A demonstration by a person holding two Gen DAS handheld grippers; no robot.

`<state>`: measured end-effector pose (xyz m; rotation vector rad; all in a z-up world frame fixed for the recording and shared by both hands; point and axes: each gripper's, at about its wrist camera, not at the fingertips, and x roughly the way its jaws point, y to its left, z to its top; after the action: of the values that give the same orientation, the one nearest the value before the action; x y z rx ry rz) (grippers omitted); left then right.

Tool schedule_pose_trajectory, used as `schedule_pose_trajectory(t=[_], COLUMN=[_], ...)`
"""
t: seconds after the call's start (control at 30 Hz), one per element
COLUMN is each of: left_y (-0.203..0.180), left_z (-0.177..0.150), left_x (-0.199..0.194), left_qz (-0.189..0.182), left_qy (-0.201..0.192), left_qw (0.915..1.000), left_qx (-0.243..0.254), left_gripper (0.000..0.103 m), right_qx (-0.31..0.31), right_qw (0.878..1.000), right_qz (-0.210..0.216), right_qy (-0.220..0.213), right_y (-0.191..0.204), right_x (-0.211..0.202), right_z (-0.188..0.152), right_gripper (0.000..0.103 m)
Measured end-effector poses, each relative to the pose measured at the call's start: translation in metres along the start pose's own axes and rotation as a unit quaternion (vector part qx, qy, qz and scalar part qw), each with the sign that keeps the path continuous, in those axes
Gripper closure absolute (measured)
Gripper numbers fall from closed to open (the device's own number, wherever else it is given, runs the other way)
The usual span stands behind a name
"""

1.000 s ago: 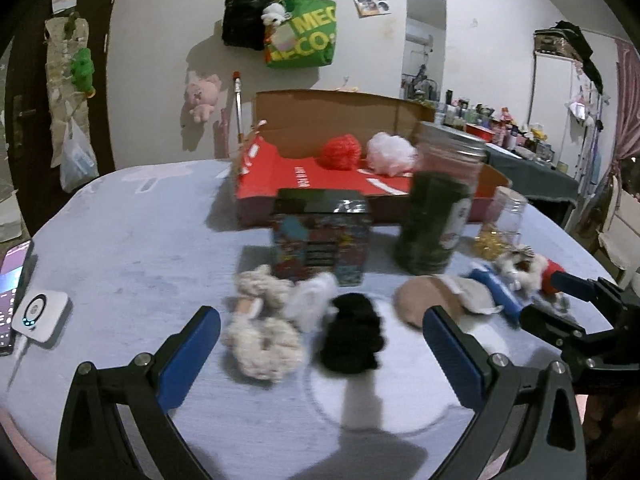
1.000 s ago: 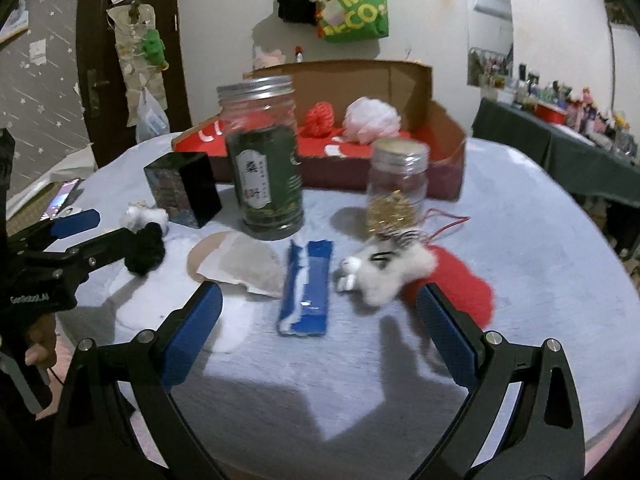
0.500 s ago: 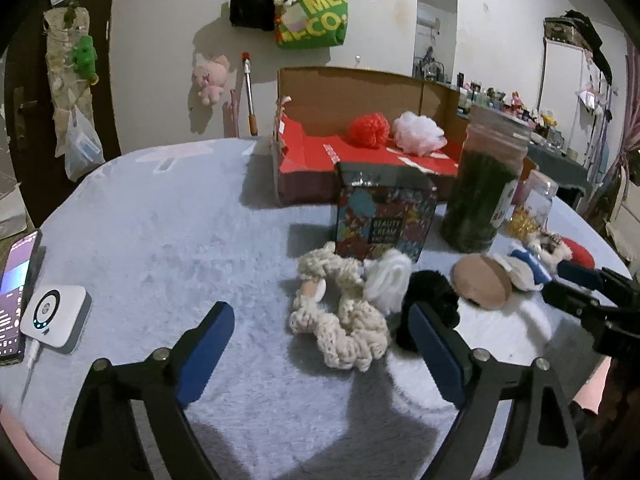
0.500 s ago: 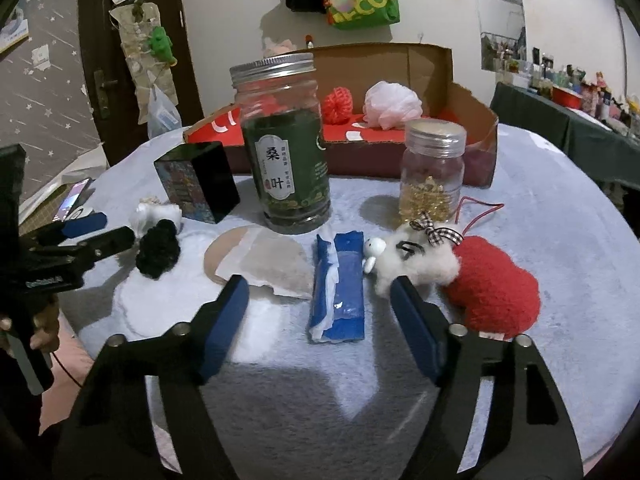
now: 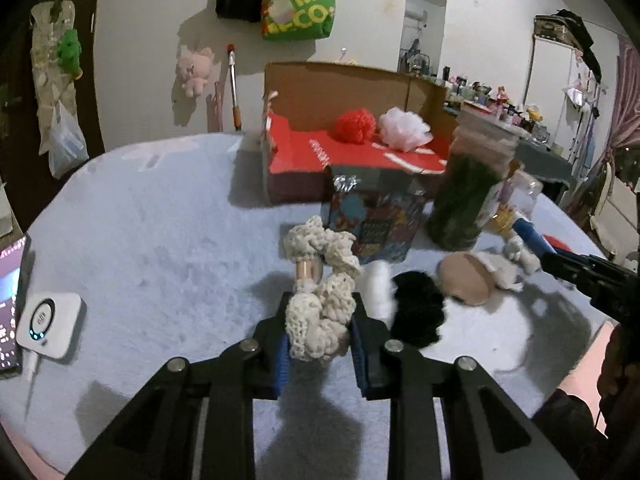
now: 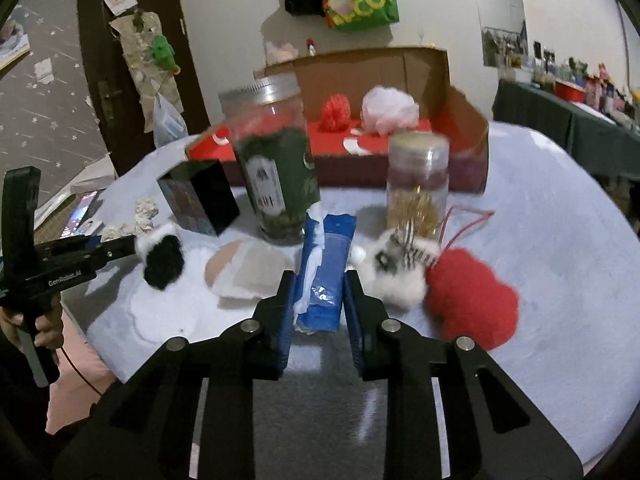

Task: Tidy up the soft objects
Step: 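Grasp the cream knitted scrunchie with the left tool while the right tool grasps the blue-wrapped bar, then carry the scrunchie and blue bar into the box and open both tools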

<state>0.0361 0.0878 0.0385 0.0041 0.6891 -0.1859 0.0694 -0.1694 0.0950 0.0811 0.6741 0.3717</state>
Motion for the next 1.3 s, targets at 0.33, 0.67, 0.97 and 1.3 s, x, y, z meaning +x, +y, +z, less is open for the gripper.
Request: schedule_pose_trajectory(t=[0.33,0.67,0.97,1.3], left_y=[-0.053,-0.094,-0.094,-0.080], left_z=[0.027,0.035,0.032,0.039], left_x=[-0.005,0.029,0.033,0.029], left_qz=[-0.087,-0.145,-0.147,-0.131], left_qy=[-0.013,0.024,0.038,0.043], left_qw=[0.9954,0.9874,0.9868,0.9894], left_qx=[0.036,0.058,0.056,0.046], left_gripper=[0.076,0.076,0.076,0.076], right_qx=[-0.011,-0.026,-0.023,-0.009], right_qw=[1.000,0.998,0.997,0.998], right_qz=[0.028,0.059,0.066,0.052], right_qy=[0.007,0.024,0.032,0.028], right_y=[-0.001,0.004,0.001,-0.013], right_x=[-0.006,0.002,0.009,0.002], right_z=[0.013,0.014,0.015,0.016], right_gripper=[0.081,0.081,0.081,0.081])
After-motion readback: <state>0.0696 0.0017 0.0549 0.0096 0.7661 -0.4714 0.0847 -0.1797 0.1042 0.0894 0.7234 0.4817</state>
